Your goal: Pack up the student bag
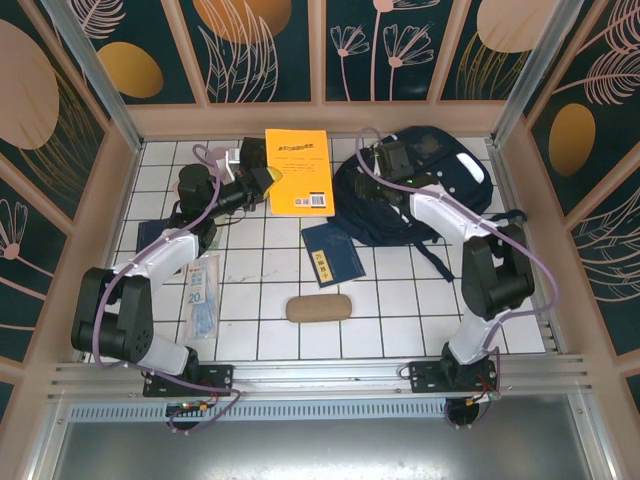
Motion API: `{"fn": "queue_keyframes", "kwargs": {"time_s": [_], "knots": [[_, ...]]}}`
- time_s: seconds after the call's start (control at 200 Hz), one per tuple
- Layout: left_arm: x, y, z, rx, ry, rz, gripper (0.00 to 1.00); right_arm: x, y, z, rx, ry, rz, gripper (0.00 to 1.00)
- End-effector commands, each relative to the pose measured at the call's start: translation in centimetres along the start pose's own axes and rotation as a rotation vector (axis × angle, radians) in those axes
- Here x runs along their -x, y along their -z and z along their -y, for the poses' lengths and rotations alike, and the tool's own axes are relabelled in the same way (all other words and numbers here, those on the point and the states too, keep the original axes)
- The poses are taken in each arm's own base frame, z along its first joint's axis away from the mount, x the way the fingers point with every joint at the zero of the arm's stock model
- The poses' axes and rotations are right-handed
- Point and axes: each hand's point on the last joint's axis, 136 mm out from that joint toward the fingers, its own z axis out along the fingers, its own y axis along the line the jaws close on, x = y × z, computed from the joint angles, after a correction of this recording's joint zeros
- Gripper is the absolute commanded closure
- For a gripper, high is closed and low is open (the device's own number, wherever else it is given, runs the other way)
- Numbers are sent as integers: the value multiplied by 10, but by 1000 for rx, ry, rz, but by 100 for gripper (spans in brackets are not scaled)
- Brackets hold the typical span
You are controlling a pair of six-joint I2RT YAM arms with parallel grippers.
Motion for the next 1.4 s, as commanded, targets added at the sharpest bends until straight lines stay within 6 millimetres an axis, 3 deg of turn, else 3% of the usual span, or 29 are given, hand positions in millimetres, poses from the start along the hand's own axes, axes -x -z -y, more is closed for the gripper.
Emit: {"fn": "queue_keyframes", "kwargs": {"time_s": [0.0,0.175,0.5,0.575,0.625,0.655,0.795,0.996,1.126,1.271,1.396], "knots": [[5,3,27,-54,-95,20,100,-30,-22,33,-195,149,-110,55],[2,6,22,-29,-94,23,100,-52,-42,54,-301,165,-166,52],[-2,9,20,-18,-96,16,100,-79,-64,49,-316,224,-222,52],[-3,10,19,-15,-96,19,100,-81,-66,49,-318,229,-223,67],[-4,10,20,-16,-99,16,100,-83,-67,51,-328,227,-229,91],[-4,10,19,-13,-98,16,100,-82,-67,51,-331,225,-229,100],[-1,14,13,40,-126,29,100,-60,-52,32,-266,198,-174,100],[18,32,-7,189,-148,128,100,-7,-11,-27,-53,159,-62,100],[24,43,-22,247,-148,178,100,26,18,-54,67,112,-7,100],[24,44,-36,287,-150,180,100,50,39,-61,100,66,33,100],[22,41,-41,280,-149,163,100,54,45,-64,121,75,37,100]]}}
